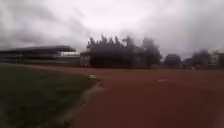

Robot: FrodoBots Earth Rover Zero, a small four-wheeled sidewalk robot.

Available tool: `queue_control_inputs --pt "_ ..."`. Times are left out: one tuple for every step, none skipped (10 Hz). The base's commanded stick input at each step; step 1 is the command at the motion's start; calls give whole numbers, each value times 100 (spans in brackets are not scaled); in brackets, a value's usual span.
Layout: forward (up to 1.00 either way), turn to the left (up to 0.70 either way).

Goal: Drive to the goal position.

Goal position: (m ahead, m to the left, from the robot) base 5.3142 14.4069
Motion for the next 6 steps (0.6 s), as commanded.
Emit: queue_control_inputs --pt "70 0" --pt "70 0" --pt "70 0" --pt "70 0" --pt "70 0" --pt "70 0"
